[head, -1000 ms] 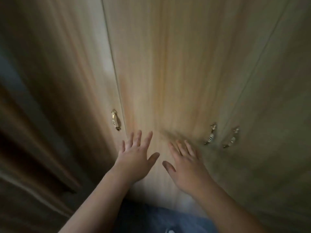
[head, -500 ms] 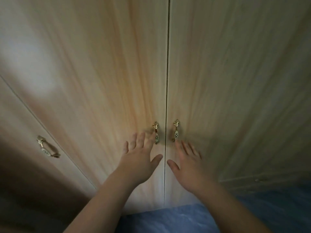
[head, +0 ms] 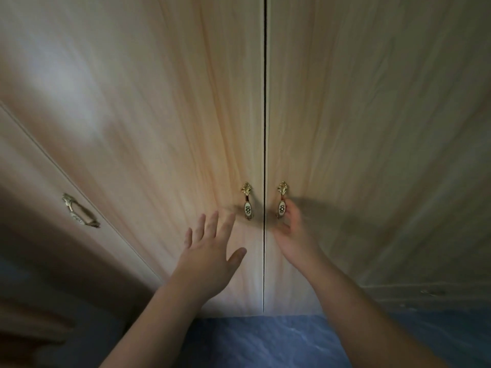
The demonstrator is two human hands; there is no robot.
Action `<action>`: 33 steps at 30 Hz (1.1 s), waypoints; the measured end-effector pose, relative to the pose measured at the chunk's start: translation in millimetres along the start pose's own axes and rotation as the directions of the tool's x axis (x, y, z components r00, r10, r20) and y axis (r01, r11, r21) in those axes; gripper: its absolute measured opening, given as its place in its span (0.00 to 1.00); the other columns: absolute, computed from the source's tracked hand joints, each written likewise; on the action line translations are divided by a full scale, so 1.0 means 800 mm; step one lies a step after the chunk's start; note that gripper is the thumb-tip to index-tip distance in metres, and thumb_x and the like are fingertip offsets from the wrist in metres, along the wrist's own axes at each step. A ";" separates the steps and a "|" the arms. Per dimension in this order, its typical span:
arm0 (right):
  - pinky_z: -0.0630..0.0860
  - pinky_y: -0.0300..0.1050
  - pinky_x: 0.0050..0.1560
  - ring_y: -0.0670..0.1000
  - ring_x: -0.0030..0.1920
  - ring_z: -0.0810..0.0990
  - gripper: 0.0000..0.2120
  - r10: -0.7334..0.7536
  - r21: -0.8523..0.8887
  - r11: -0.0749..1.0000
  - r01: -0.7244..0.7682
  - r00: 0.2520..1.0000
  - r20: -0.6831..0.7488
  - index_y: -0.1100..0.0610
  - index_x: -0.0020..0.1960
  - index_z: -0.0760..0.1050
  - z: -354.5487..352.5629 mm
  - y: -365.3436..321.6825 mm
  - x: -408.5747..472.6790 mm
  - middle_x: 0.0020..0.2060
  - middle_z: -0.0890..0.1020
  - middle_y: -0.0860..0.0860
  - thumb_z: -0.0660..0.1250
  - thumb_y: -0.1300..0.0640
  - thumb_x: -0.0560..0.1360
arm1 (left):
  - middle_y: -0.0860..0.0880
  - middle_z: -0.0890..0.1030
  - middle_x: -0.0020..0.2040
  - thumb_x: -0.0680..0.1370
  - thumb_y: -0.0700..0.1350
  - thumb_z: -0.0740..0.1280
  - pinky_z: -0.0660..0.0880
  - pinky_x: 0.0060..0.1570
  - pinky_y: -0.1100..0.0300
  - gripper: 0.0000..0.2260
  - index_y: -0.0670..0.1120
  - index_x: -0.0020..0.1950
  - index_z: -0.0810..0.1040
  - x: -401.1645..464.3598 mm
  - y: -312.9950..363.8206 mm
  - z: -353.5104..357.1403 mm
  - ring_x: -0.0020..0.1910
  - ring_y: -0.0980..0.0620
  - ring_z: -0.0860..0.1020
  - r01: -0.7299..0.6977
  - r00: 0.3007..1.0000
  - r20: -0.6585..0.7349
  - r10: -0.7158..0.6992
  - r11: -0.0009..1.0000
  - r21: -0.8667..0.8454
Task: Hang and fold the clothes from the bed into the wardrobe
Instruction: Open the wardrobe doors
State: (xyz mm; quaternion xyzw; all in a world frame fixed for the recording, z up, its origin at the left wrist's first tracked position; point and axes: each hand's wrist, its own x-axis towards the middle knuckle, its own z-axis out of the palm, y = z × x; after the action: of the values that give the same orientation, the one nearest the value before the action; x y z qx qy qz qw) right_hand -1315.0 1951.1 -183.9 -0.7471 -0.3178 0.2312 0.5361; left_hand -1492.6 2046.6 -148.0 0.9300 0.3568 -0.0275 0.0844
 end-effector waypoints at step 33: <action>0.72 0.42 0.59 0.40 0.58 0.75 0.25 0.248 -0.139 0.909 -0.392 0.779 -0.577 0.42 0.74 0.62 -0.286 0.072 -0.424 0.58 0.75 0.36 0.63 0.52 0.78 | 0.50 0.40 0.82 0.81 0.64 0.52 0.41 0.77 0.45 0.32 0.60 0.79 0.39 -0.198 0.278 0.063 0.80 0.46 0.37 -0.619 0.775 0.142 0.615 0.785 -0.024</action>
State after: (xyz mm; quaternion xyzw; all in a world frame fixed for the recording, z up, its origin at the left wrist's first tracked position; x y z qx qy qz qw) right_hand -1379.1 1543.1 -164.0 -0.8863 -0.0454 0.0544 0.4577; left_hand -1461.3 1770.8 -149.2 0.9920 0.0251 -0.0689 0.1026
